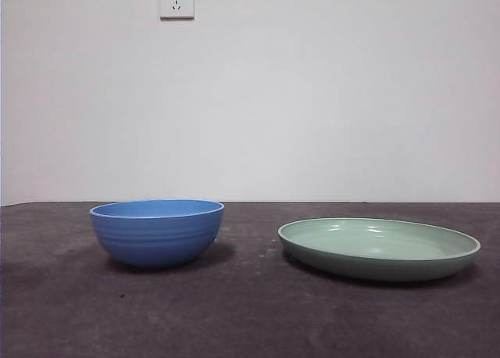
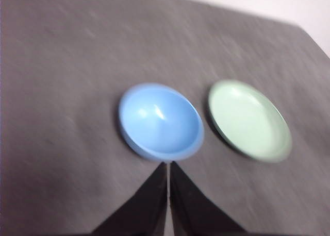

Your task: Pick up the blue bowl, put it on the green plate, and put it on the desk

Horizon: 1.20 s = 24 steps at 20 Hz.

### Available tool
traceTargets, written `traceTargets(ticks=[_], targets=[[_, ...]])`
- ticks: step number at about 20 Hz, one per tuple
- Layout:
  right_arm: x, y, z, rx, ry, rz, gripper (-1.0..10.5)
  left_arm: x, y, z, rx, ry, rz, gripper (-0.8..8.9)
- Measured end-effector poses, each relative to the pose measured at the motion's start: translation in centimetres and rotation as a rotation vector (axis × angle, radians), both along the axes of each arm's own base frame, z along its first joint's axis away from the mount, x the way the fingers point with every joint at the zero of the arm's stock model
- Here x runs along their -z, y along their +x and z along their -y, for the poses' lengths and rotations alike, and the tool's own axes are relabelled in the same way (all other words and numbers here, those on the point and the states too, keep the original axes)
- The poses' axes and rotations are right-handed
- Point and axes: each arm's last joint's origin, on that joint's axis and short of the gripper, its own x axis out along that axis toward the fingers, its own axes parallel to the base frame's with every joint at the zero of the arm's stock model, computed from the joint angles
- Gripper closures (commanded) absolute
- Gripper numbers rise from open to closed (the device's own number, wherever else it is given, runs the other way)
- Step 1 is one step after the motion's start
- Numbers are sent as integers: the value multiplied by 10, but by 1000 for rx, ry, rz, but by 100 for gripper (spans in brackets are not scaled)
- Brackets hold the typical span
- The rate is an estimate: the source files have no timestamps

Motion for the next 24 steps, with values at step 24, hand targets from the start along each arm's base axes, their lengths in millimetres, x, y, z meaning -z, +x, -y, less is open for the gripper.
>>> traceTargets(ticks=[24], targets=[[5,17,-6,-237,-98,-287,740,9,7,9,231,43,-189,525]])
